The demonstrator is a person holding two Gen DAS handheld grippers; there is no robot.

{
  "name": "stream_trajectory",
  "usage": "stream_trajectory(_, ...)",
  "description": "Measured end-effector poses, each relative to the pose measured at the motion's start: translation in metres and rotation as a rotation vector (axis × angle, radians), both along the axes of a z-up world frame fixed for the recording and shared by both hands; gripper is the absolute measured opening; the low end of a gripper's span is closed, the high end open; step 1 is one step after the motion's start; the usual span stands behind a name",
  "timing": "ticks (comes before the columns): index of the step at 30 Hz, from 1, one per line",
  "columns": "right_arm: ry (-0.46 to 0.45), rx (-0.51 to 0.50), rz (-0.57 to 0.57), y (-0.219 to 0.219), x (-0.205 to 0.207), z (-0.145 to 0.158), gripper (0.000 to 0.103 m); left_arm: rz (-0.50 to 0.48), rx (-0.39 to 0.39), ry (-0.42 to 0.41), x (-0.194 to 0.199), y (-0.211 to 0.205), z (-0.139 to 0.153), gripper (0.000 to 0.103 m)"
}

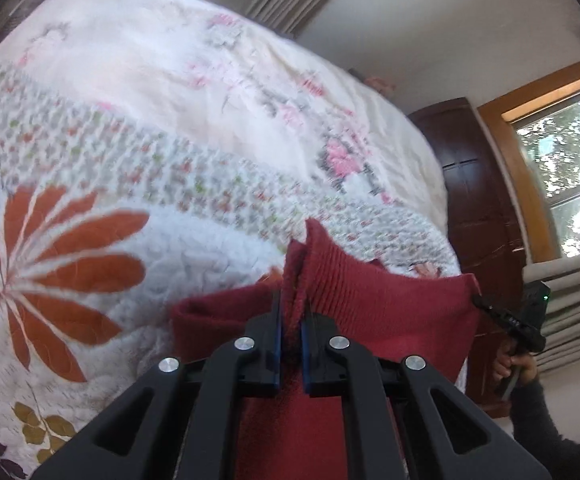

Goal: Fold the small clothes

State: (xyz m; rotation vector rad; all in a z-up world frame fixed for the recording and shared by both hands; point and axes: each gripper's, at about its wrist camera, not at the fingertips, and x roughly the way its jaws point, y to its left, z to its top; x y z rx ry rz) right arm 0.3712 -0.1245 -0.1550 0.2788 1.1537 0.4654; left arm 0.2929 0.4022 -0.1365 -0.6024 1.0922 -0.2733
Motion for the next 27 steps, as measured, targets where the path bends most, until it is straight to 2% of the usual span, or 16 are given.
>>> stream_trajectory(3,-0.03,0.013,0.0,0.002,0.011,0.015,0.006,-0.011,0.018,-0.04,0.016,-0.001,0.017,0.007)
stream_trajectory(6,-0.006,0.0,-0.015,0.004,0.031,0.006,0.006,-0.002,0.026,-0.022,0.036,0.002,0.01,0.007)
stream_trajectory(9,0.068,-0.014,-0.022,0.008,0.048,-0.022,0.006,-0.001,0.034,0.072,0.055,0.004,-0.026,0.007)
stream_trajectory(11,0.133,-0.042,-0.027,0.011,0.055,-0.047,0.006,0.002,0.03,0.179,0.063,0.004,-0.06,0.007)
stream_trajectory(13,0.173,-0.078,-0.033,0.012,0.059,-0.064,0.006,0.024,0.009,0.237,0.064,0.009,-0.078,0.007)
stream_trajectory(16,0.159,-0.065,-0.039,0.013,0.06,-0.059,0.006,0.054,-0.043,0.208,0.064,0.017,-0.072,0.007)
stream_trajectory(18,0.123,-0.053,-0.033,0.015,0.06,-0.044,0.006,0.042,-0.029,0.168,0.065,0.017,-0.058,0.007)
stream_trajectory(22,0.1,-0.047,-0.038,0.015,0.069,-0.034,0.006,0.047,-0.009,0.12,0.075,0.021,-0.041,0.006)
stream_trajectory(27,0.144,-0.06,-0.07,0.014,0.079,-0.06,0.006,0.054,0.018,0.176,0.091,0.023,-0.063,0.006)
